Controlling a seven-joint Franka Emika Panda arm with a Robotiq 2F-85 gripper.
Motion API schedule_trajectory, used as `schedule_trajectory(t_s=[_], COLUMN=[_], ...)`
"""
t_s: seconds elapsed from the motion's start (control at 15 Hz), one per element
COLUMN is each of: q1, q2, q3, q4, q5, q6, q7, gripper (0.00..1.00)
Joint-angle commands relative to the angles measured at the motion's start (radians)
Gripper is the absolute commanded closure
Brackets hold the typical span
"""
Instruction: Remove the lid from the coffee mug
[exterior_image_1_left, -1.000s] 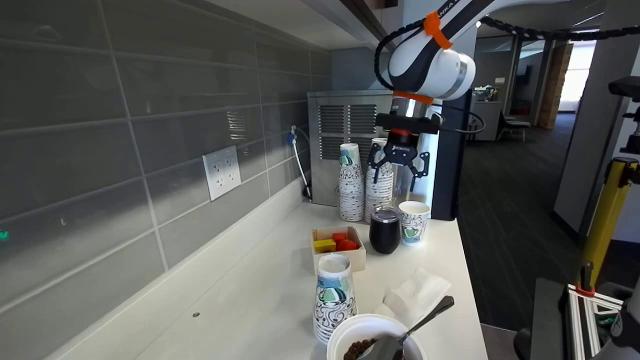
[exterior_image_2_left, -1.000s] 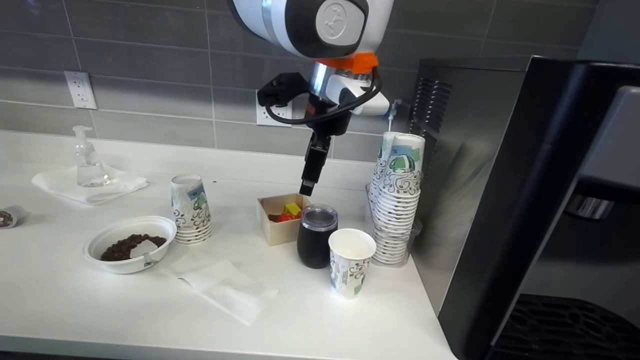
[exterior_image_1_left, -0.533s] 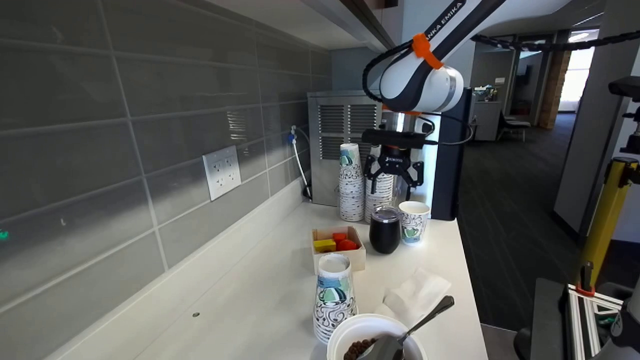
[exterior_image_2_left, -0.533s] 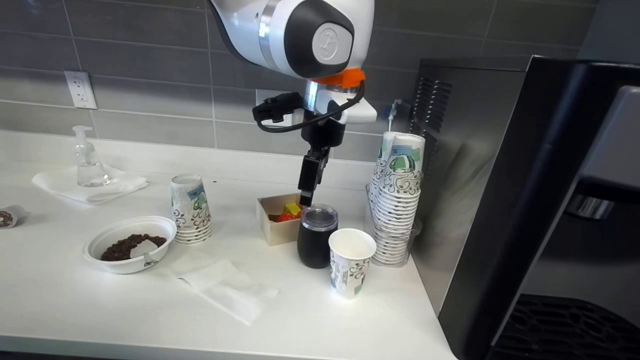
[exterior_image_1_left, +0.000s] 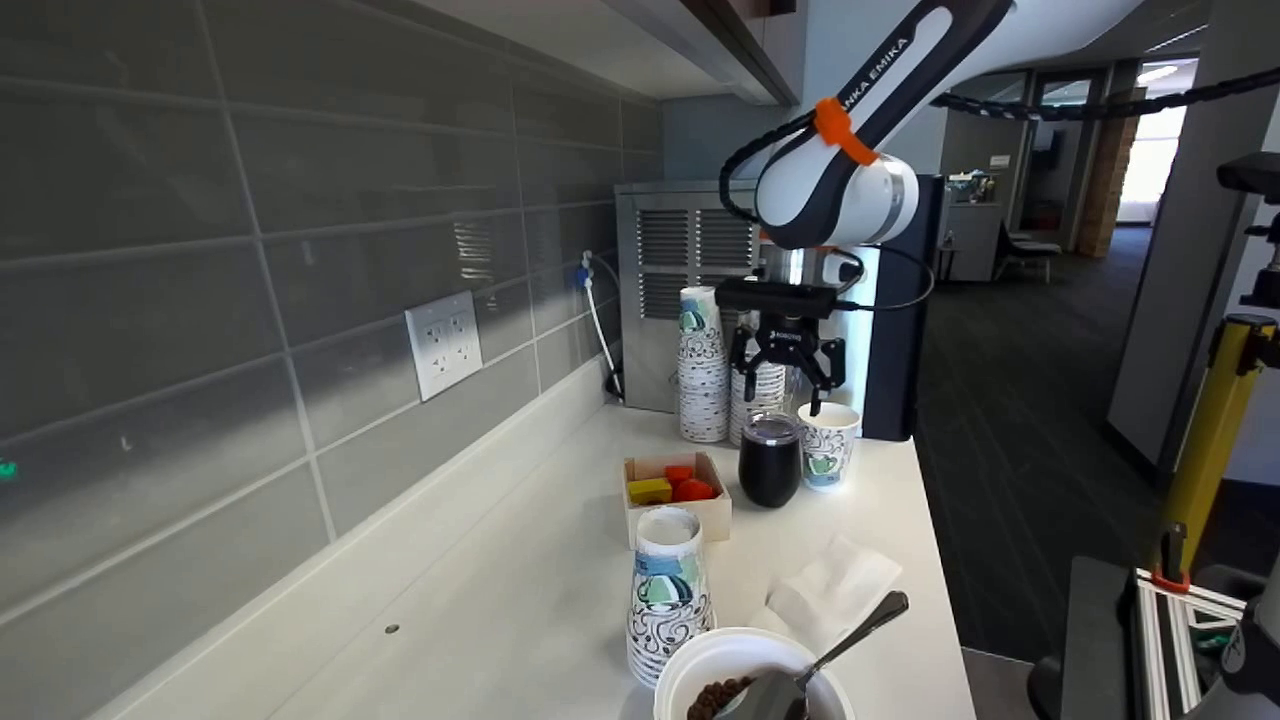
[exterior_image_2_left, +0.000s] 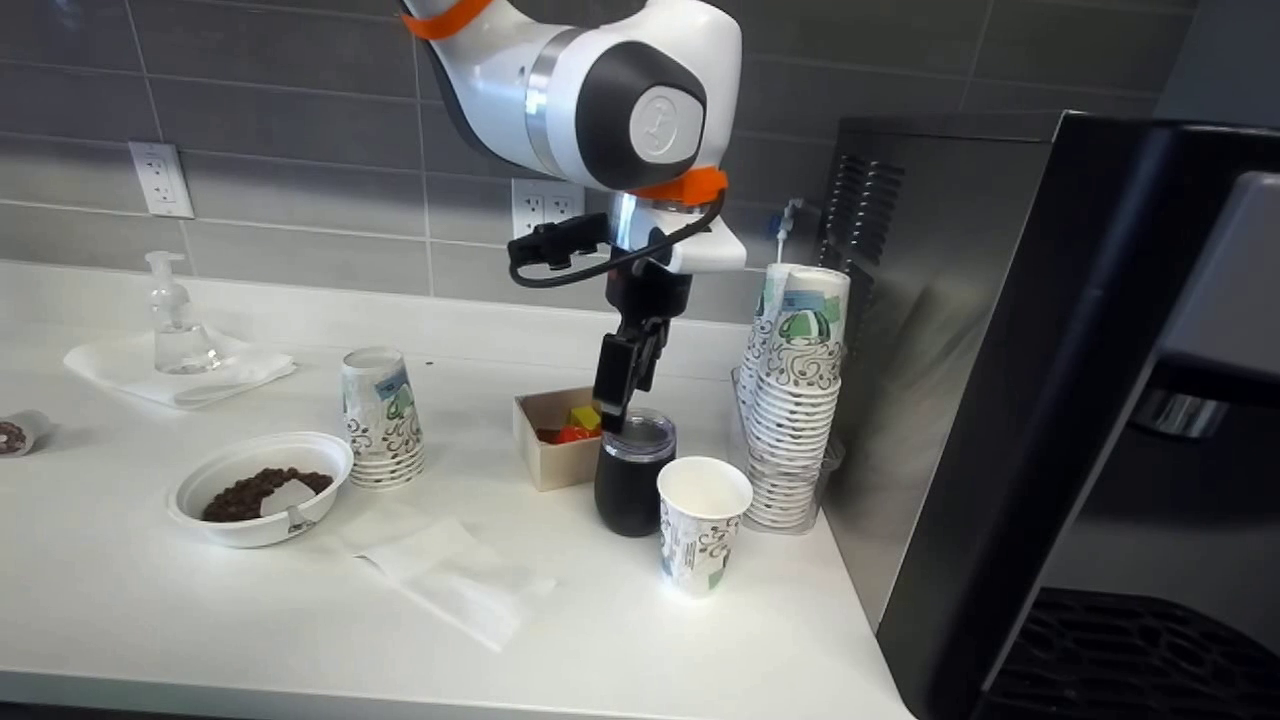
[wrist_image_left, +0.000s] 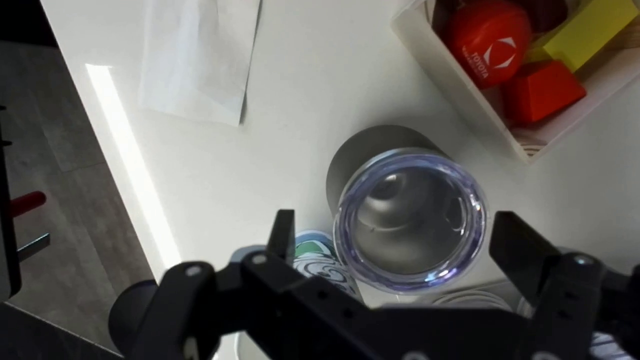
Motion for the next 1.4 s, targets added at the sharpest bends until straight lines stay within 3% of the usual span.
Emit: schedule_trajectory(t_s=[0.0,0.4,1.33], q1=[0.020,0.029,0.049], q2=[0.029,0.077,0.163], q3=[-0.013,-0.021,-0.050], q4=[0.015,0.052,0.140], q5=[-0.029,-0.080,-0.065], q6=[0.033,0.020,-0.033], q7=[0.058,0.117,0.094], gripper=[0.00,0.00,0.00])
